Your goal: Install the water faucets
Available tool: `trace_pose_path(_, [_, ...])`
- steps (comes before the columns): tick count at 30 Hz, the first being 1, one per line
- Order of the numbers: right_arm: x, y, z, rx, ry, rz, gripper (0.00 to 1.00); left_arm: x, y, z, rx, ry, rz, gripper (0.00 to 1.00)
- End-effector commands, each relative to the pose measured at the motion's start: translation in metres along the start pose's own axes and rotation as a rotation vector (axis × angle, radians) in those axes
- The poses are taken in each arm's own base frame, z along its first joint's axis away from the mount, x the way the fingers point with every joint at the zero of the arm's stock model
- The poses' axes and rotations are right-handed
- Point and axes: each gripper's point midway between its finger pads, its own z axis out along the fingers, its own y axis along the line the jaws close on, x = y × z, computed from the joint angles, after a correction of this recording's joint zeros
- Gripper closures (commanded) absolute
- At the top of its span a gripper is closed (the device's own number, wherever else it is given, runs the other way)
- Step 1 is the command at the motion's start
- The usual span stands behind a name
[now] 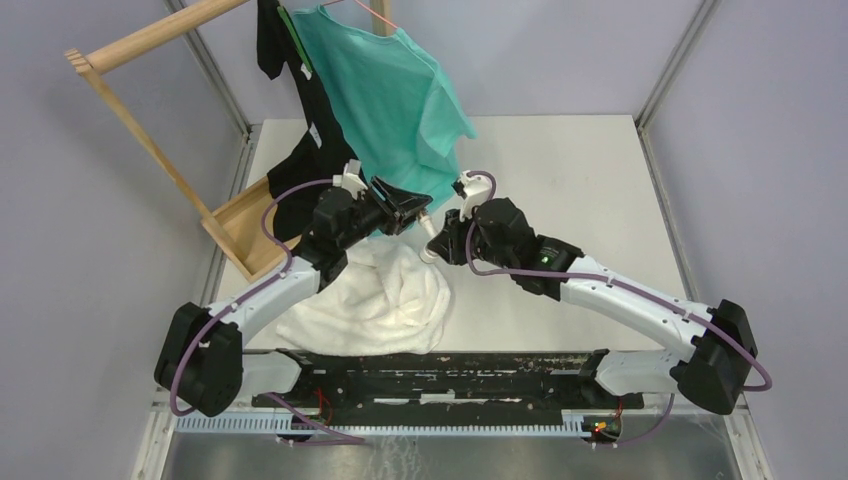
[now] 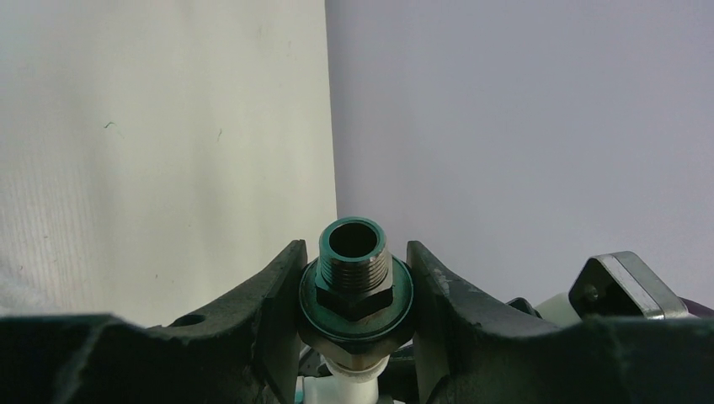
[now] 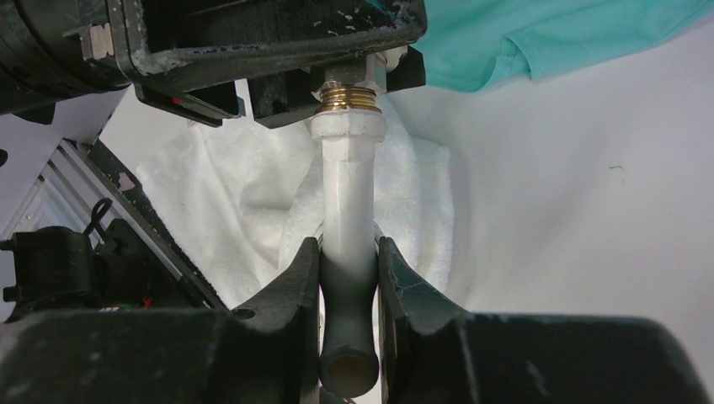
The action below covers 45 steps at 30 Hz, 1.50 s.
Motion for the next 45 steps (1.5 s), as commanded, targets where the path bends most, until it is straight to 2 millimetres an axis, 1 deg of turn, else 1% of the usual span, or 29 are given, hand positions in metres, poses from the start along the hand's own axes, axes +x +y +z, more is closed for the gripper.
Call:
trace_pose_path(1, [-0.019, 0.007, -0.002, -0.014, -0.070, -0.004, 0.99, -0.010, -0.054, -0.013, 0.169, -0.046, -0.008, 0.97])
trace_pose_path(6, [-0.021, -0.005, -0.014, 0.029, -0.094, -0.058, 0.99, -0.005, -0.048, -0.010, 0.134, -0.008, -0.026, 0.97])
trace_pose_path(7, [-0.021, -0.008, -0.016, 0.043, -0.093, -0.077, 0.99, -0.002, -0.046, -0.009, 0.125, 0.010, -0.020, 0.93])
trace_pose_path(10, [-0.019, -0.020, -0.025, 0.093, -0.081, -0.139, 0.99, 0.004, -0.048, -0.007, 0.119, 0.063, -0.001, 0.65])
trace_pose_path(12, [-0.017, -0.024, -0.031, 0.101, -0.072, -0.189, 1.00, 0.009, -0.047, -0.006, 0.105, 0.097, 0.008, 0.41])
trace_pose_path(13, [-0.016, -0.027, -0.035, 0.105, -0.068, -0.223, 1.00, 0.011, -0.048, -0.006, 0.099, 0.115, 0.019, 0.32])
trace_pose_path(15, [-0.017, -0.032, -0.042, 0.120, -0.068, -0.264, 1.00, 0.014, -0.049, -0.006, 0.082, 0.152, 0.056, 0.21])
trace_pose_path(17, [-0.019, -0.036, -0.051, 0.129, -0.073, -0.296, 1.00, 0.017, -0.050, -0.008, 0.064, 0.185, 0.099, 0.13])
trace_pose_path(19, [-0.022, -0.038, -0.058, 0.130, -0.089, -0.313, 1.00, 0.020, -0.052, -0.011, 0.058, 0.205, 0.139, 0.08])
trace_pose_path(22, [-0.023, -0.041, -0.064, 0.133, -0.095, -0.337, 1.00, 0.022, -0.049, -0.014, 0.036, 0.225, 0.174, 0.03])
trace_pose_path(27, [-0.021, -0.044, -0.068, 0.133, -0.086, -0.364, 0.99, 0.030, -0.045, -0.016, 0.036, 0.279, 0.186, 0.01])
trace_pose_path(31, [-0.024, -0.044, -0.072, 0.133, -0.103, -0.361, 0.99, 0.038, -0.039, -0.015, 0.035, 0.331, 0.173, 0.01])
trace_pose_path(36, [-0.026, -0.046, -0.072, 0.143, -0.116, -0.349, 0.99, 0.043, -0.040, -0.015, 0.055, 0.353, 0.161, 0.01])
trace_pose_path(40, [-0.028, -0.043, -0.069, 0.130, -0.133, -0.337, 0.99, 0.048, -0.040, -0.014, 0.065, 0.363, 0.154, 0.01])
trace_pose_path(45, [-0.033, -0.039, -0.067, 0.114, -0.154, -0.330, 0.99, 0.062, -0.038, -0.007, 0.093, 0.393, 0.100, 0.01])
